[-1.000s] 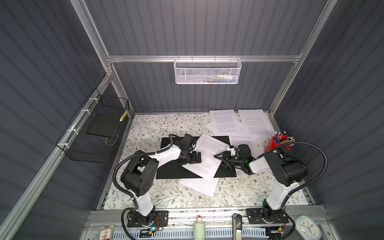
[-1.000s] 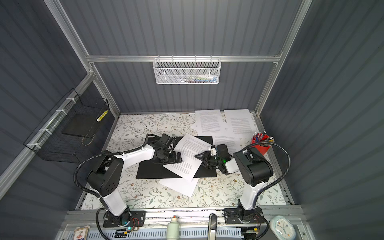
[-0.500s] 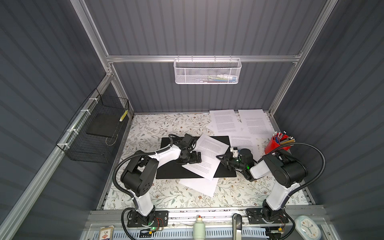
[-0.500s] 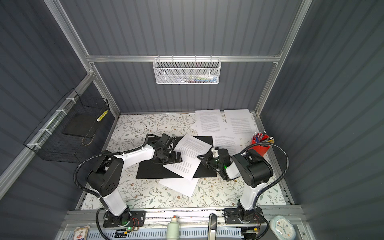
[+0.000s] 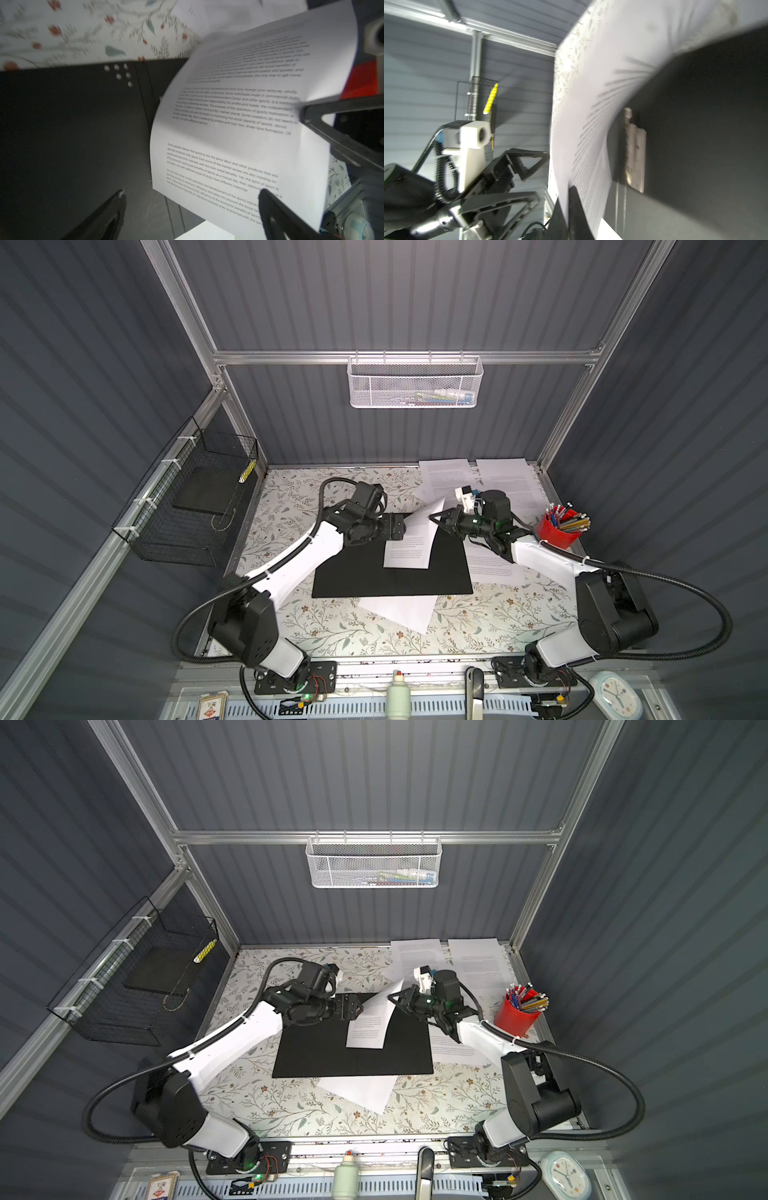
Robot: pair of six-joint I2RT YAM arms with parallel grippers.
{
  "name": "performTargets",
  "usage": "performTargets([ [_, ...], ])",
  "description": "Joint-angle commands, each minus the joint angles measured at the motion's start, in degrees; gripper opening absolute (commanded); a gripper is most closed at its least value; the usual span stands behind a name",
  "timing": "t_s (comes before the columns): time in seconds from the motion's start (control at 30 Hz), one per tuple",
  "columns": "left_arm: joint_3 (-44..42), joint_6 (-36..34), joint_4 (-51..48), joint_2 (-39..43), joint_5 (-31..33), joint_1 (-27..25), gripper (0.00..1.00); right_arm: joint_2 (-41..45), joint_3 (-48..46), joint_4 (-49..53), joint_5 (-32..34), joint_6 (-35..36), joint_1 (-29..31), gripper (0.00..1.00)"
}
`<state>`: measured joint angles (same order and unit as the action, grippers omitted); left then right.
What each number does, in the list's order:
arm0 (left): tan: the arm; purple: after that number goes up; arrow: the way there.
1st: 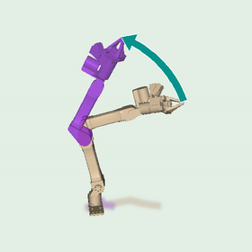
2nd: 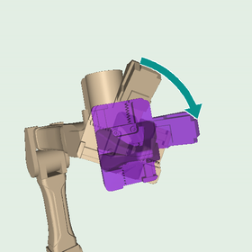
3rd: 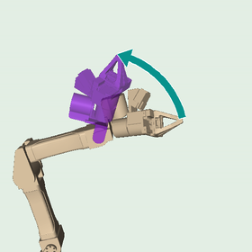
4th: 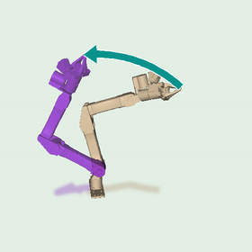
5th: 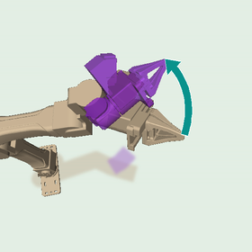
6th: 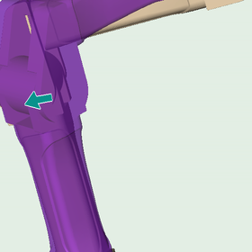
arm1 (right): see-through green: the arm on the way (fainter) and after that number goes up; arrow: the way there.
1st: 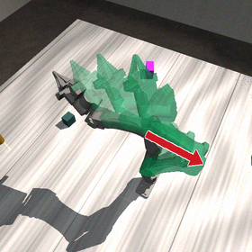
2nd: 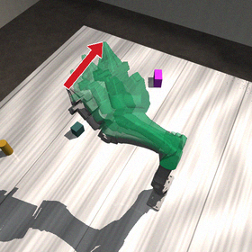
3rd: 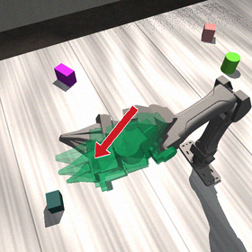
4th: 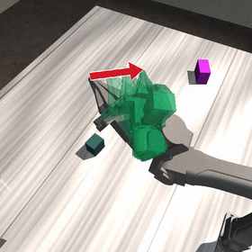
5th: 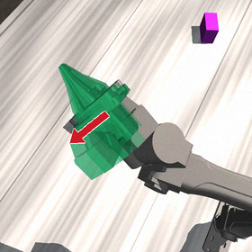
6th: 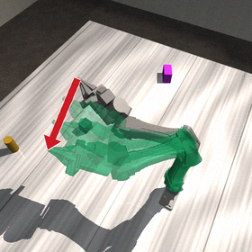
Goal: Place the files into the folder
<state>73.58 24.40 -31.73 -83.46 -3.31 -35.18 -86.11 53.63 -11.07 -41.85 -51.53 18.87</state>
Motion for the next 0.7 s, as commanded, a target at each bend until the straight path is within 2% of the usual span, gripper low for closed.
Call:
performTargets([
  [0.0,0.23,-5.12,-4.07,4.65,5.34,-0.05,1.0,-0.76,5.57,24.39,-8.41,15.75,-1.86,0.0],
  [0.13,-2.24,-8.08,-2.78,9.76,7.15,-0.07,1.0,-1.05,13.14,42.47,-12.79,31.1,-4.63,0.0],
  [0.23,-4.8,-9.03,-2.12,11.49,9.54,-0.07,1.0,-4.26,14.94,51.79,-6.42,40.15,-10.04,0.0],
  [0.37,-7.31,-9.19,-2.27,12.25,9.25,-0.07,1.0,-10.73,18.18,57.55,7.45,43.43,-14.3,0.0],
  [0.5,-8.86,-10.11,-3.76,11.83,9.73,-0.07,1.0,-15.85,19.51,57.34,11.84,46.1,-15.53,0.0],
  [0.67,-9.6,-10.87,-3.95,11.15,9.64,-0.06,1.0,-21.85,21.44,57.22,12.57,46.9,-15.53,0.0],
])
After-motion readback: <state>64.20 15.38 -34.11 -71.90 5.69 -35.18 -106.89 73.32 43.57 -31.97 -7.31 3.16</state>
